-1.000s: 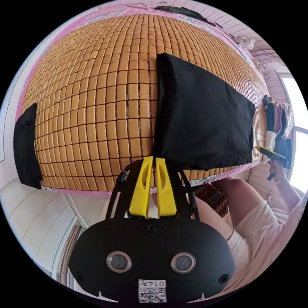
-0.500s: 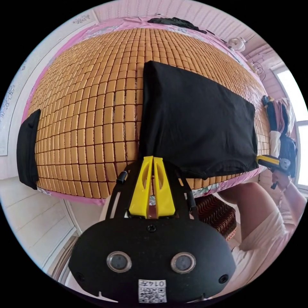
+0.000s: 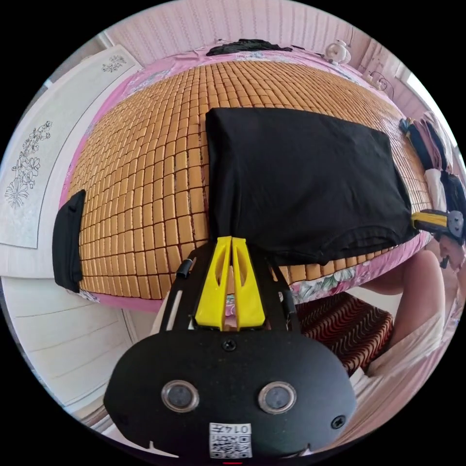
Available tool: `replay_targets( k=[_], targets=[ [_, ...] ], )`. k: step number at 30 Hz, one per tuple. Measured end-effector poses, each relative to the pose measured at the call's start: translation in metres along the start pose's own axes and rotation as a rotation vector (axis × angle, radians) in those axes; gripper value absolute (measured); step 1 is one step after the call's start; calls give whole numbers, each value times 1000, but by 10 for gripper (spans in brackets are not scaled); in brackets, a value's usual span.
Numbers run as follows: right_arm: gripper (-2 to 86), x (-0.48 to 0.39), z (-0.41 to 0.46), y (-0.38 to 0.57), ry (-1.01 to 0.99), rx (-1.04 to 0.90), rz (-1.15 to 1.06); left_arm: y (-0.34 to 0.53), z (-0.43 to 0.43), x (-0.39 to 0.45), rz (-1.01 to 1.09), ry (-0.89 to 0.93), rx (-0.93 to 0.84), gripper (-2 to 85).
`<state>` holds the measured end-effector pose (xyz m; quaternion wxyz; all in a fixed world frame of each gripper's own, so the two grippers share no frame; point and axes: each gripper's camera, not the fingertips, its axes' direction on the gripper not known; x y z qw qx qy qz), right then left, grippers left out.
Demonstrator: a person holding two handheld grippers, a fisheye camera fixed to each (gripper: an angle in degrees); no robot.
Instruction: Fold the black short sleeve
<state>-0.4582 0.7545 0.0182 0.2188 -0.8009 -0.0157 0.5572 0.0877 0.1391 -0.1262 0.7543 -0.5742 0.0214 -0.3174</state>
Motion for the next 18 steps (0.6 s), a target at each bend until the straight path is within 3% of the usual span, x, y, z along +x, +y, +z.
replay_targets(
  k=[3, 8, 14, 18],
  targets=[
    [-7, -22, 8, 22, 78, 69, -32, 25, -6, -9, -101, 91, 81, -10],
    [-8, -25, 10, 58, -39, 78, 9, 103, -46, -16, -202, 213, 255, -10],
    [-10, -22, 10, 76, 72, 81, 95, 136, -82, -5, -172, 273, 324, -10],
    [-9, -35, 5, 74, 29, 177, 70, 134, -81, 27, -65, 320, 324, -10]
  ],
)
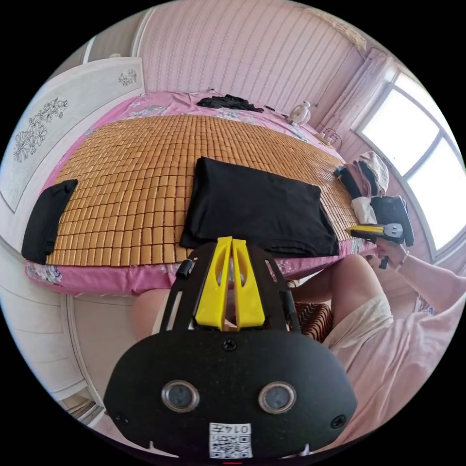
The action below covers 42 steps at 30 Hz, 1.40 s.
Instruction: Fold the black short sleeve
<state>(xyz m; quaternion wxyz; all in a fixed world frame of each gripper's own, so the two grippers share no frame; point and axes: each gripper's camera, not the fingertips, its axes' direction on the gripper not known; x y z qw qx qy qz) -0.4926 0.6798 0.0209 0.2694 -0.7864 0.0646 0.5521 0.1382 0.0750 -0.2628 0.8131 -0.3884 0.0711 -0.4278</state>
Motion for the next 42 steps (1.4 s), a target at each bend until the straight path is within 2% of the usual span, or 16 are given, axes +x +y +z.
replay_targets(
  k=[7, 14, 17, 18, 22, 26, 30, 32, 34, 38, 42],
  targets=[
    [-8, -69, 16, -87, -108, 9, -262, -14, 72, 78, 149, 148, -100, -10],
    [-5, -115, 50, -194, -81, -89, -436, -21, 122, 124, 223, 109, -140, -10],
    [-5, -125, 75, -229, 29, -174, -469, -16, 144, 129, 238, 99, -223, -10],
    [-5, -125, 90, -240, 72, -252, -462, -14, 144, 130, 253, 106, -204, -10],
    [-5, -121, 93, -278, 47, -457, -538, -6, 148, 136, 303, 134, -201, -10],
    [-6, -107, 76, -309, 70, -348, -529, -2, 152, 142, 318, 157, -203, -10],
    [-8, -88, 70, -316, 69, -303, -634, 2, 153, 150, 327, 154, -197, -9],
    [-9, -64, 43, -314, 16, -256, -615, 2, 152, 153, 317, 175, -220, -8],
    [-8, -12, -6, -295, -101, -115, -471, 4, 147, 157, 337, 196, -205, -6],
    [0, 76, -50, -219, -205, -33, -205, 14, 132, 180, 399, 237, -104, 21],
    [82, 153, -60, -114, -207, -50, 106, 22, 128, 210, 431, 280, -94, 47]
  ],
)
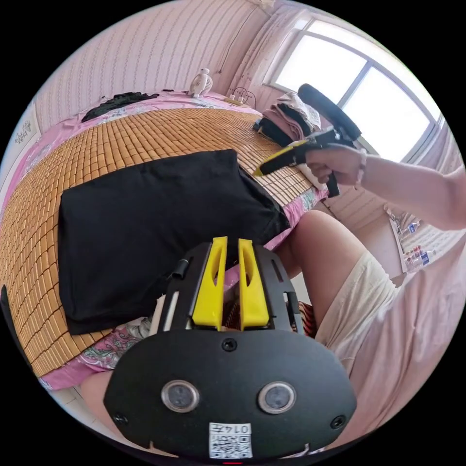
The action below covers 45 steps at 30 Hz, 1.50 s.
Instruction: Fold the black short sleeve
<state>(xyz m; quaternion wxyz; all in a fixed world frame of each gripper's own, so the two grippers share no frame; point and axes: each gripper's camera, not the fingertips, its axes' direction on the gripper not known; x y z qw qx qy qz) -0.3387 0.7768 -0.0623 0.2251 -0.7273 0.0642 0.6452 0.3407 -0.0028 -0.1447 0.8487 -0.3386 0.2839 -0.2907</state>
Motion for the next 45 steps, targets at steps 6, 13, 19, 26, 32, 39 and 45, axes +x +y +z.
replay_targets(
  k=[6, 13, 19, 26, 32, 39, 45],
  targets=[
    [94, 48, -16, 51, -121, -32, 179, -17, 10, 61, 148, -8, -23, 73],
    [10, 92, -79, 36, -309, 19, 159, -46, 30, 111, 290, -42, -111, 84],
    [8, 114, -154, 42, -572, 140, 176, -73, 40, 142, 362, -47, -110, 112],
    [66, 136, -193, 64, -620, 289, 261, -60, 25, 155, 360, -108, -133, 12],
    [133, 192, -177, 63, -561, 367, 492, -29, -15, 155, 401, -78, -114, 2],
    [42, 210, -131, 23, -504, 239, 641, -9, -54, 131, 368, -96, -115, 0],
    [10, 210, -166, 38, -590, 381, 560, -3, -89, 109, 343, -64, -38, 0]
  ],
)
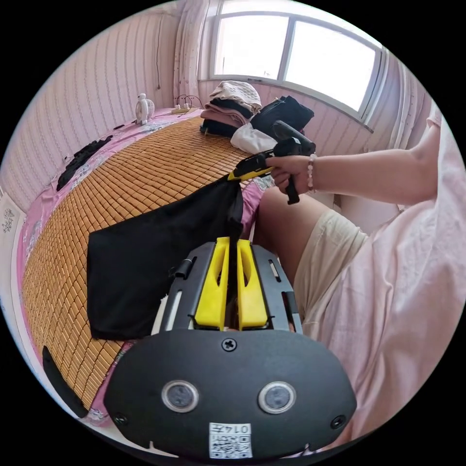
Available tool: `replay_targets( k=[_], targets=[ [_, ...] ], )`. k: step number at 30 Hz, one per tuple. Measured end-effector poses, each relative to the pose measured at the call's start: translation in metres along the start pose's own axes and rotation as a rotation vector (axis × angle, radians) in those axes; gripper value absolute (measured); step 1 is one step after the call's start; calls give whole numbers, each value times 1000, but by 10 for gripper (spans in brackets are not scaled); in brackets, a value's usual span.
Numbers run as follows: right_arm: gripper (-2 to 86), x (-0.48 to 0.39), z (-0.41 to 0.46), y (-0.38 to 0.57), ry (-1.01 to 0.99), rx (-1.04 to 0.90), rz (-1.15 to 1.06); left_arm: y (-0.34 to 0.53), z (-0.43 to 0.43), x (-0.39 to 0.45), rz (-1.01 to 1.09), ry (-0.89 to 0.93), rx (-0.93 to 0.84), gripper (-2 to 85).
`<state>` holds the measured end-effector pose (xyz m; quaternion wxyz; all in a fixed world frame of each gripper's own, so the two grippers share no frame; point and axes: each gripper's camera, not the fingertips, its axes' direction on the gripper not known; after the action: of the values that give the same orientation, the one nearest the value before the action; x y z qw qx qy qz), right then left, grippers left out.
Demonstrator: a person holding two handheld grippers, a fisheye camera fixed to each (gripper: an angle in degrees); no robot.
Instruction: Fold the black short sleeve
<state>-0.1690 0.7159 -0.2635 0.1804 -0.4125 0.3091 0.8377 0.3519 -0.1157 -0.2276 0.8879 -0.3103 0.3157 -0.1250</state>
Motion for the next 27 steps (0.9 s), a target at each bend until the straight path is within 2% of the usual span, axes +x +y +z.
replay_targets(
  k=[6, 9, 12, 16, 19, 27],
  targets=[
    [10, -66, -14, 1, -27, 17, -172, 25, -37, -35, -163, 21, 151, 0],
    [15, -125, 28, -6, -2, -44, -338, 45, -66, -62, -285, 13, 229, 4],
    [31, -182, 101, -14, -65, -126, -452, 65, -92, -98, -379, -124, 229, 13],
    [77, -226, 222, -11, -34, -251, -534, 107, -109, -172, -632, -255, 145, 52],
    [87, -235, 283, 9, 42, -318, -613, 131, -111, -210, -652, -348, 41, 71],
    [133, -230, 409, 62, 394, -412, -841, 161, -93, -286, -740, -225, -84, 106]
  ],
)
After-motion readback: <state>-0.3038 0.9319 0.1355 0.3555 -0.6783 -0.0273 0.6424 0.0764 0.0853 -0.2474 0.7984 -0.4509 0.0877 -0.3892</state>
